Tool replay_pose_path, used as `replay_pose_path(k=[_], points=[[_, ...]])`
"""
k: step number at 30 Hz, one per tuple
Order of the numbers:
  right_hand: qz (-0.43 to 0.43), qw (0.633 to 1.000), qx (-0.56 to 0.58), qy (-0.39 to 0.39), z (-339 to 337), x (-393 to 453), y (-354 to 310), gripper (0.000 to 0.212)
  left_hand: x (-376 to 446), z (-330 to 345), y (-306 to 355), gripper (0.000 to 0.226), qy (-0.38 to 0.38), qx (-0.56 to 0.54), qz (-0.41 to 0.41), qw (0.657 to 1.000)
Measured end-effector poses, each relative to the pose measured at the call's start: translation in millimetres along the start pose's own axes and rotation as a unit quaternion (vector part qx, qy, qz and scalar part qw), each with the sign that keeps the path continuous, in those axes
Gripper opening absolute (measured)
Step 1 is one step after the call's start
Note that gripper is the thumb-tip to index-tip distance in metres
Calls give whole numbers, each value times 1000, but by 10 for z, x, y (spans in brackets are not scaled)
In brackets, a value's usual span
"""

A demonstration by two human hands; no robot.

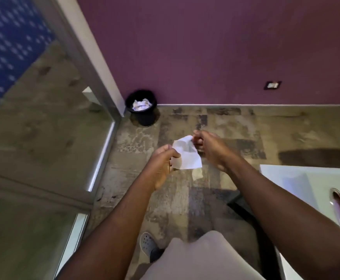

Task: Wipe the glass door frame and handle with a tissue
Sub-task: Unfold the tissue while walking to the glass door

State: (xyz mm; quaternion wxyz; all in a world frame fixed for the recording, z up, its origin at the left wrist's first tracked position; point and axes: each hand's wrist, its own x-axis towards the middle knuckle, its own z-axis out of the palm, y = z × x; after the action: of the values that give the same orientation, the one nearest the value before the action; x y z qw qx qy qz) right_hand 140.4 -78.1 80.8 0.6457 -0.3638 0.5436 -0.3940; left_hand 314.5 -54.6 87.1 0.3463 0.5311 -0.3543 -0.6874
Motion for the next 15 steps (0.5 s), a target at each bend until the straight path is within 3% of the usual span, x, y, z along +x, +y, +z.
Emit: replay_pose_path(k=[1, 4, 6, 12, 15], points=[[16, 999, 5, -31, 171, 40, 14, 33, -34, -164, 26, 20, 7, -15, -4, 1000], [55, 990, 7, -131, 598, 152, 91, 66, -109, -612, 90, 25, 51, -37, -11, 998], [71, 981, -20, -180, 929, 247, 134, 68, -165, -982, 151, 23, 82, -54, -4, 995], [117, 960, -57, -249, 1906, 622, 235, 39, -343, -2194, 266, 17, 135, -97, 6, 986], [97, 951, -103, -273, 2419, 769, 251, 21, -467, -2744, 310, 21, 157, -81, 4, 984]])
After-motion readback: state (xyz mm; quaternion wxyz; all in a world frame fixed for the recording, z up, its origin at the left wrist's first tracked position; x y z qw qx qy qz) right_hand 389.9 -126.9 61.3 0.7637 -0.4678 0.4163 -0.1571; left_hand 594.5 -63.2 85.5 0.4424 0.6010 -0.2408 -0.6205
